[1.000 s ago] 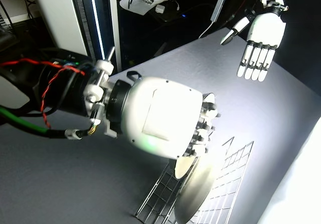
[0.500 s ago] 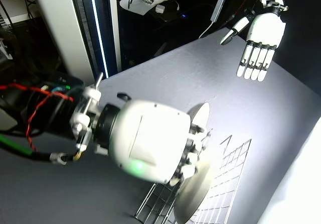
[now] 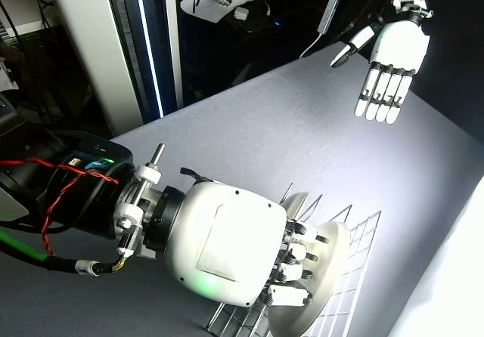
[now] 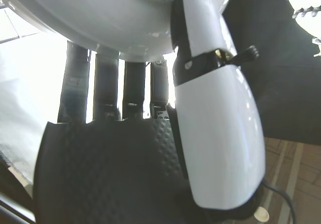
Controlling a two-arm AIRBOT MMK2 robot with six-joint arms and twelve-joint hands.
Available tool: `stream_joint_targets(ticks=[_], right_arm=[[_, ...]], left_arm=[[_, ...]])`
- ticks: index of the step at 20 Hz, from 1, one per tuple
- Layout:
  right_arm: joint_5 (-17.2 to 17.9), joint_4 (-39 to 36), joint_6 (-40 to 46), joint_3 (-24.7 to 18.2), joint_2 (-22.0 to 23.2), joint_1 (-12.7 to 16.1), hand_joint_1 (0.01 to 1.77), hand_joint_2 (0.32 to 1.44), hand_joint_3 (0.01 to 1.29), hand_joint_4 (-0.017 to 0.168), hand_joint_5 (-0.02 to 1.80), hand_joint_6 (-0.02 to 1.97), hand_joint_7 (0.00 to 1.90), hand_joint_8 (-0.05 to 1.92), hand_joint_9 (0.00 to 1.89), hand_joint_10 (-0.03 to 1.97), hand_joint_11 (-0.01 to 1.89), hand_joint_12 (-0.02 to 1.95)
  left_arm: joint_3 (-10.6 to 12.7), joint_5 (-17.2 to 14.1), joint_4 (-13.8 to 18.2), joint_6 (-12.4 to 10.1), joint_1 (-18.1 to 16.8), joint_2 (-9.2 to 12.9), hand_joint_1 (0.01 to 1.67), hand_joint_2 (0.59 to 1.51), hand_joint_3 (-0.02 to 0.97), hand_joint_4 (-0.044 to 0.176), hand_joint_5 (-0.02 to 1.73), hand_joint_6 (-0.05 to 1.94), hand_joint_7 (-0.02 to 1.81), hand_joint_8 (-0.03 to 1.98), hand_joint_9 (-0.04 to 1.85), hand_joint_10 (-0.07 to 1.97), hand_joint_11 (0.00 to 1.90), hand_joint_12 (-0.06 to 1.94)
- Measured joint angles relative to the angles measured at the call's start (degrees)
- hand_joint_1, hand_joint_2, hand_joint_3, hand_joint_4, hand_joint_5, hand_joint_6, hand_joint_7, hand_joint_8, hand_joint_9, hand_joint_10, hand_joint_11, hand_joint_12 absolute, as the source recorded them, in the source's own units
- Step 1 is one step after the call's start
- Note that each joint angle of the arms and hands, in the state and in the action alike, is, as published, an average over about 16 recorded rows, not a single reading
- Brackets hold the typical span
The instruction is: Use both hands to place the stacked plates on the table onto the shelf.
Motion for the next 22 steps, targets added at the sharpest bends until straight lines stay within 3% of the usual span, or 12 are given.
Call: stream_joint_targets(ticks=[6,11,16,19,22], right_arm=[[0.6,-1.5,0.0,-1.8,0.6,1.9,1.19,1.07,0.01,-0.003,0.56,0.22,0.68,0.07,0.53,0.45,0.18,1.38],[1.4,-5.7,0.0,-4.6,1.2,4.3,1.08,1.06,0.01,-0.003,0.43,0.15,0.51,0.04,0.36,0.36,0.09,1.16],[3.5,-16.2,-0.1,-7.5,1.7,5.7,0.93,1.02,0.01,-0.003,0.30,0.08,0.34,0.03,0.21,0.24,0.02,0.86],[5.3,-24.6,-0.2,-8.7,1.6,6.1,0.79,1.00,0.01,-0.002,0.30,0.15,0.34,0.12,0.24,0.28,0.05,0.90],[7.5,-33.2,-0.5,-9.5,1.5,6.2,0.62,0.98,0.01,0.000,0.37,0.46,0.44,0.43,0.36,0.55,0.20,1.05]], left_arm=[[0.0,-0.2,0.2,-0.1,-0.1,0.0,0.01,1.061,0.020,-0.001,0.02,0.01,0.02,0.00,0.02,-0.05,0.01,0.01],[0.1,-0.5,0.5,-0.1,-0.2,0.0,0.01,1.062,0.019,-0.001,0.02,0.01,0.02,0.00,0.02,-0.05,0.01,0.01],[0.3,-1.8,0.9,-0.1,-0.4,-0.1,0.01,1.069,0.020,-0.001,0.04,0.01,0.05,0.00,0.05,-0.04,0.03,0.02],[0.4,-3.0,1.2,-0.1,-0.6,-0.2,0.01,1.093,0.020,-0.001,0.14,0.07,0.16,0.09,0.15,0.06,0.11,0.17],[0.4,-4.5,1.5,-0.1,-0.9,-0.3,0.01,1.120,0.020,-0.002,0.28,0.38,0.31,0.42,0.30,0.39,0.25,0.51]])
